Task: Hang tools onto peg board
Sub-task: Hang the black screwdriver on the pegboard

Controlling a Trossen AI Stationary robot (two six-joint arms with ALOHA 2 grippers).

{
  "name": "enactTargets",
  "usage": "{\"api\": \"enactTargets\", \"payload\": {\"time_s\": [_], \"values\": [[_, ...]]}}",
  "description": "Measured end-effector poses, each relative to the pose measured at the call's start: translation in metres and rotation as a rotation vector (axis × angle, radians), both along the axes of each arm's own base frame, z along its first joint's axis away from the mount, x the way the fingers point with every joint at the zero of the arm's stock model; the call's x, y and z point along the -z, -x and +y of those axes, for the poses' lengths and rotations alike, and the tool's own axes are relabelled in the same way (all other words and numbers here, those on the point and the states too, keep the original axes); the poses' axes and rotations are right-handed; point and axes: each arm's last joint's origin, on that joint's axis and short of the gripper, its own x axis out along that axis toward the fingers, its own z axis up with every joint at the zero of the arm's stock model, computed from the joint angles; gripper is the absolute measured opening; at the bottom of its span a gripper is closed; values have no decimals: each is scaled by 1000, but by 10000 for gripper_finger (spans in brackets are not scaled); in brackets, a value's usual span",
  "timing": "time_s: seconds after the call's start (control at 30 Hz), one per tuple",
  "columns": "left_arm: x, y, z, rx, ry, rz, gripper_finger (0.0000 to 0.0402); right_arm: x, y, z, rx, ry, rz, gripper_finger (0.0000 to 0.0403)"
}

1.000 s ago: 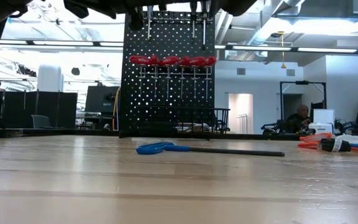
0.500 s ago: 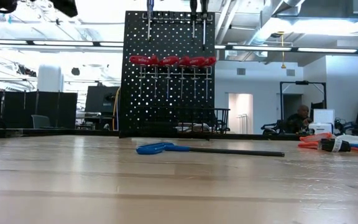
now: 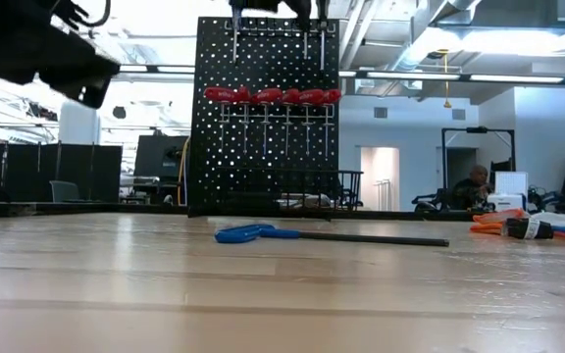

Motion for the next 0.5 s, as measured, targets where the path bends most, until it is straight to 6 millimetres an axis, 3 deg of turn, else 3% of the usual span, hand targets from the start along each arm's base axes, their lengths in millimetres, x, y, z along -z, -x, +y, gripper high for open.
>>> {"api": "enactTargets", "payload": {"time_s": [0.1,0.23,0.5], "values": [[8,-3,-4,-4,-19,34,122,-9,5,-31,71,-22,-8,2],[17,-6,-8,-18,-50,72,122,-18,12,-58,81,-49,-28,2],[22,-10,-11,-20,-55,72,122,1,3,-77,68,-56,9,2]]}}
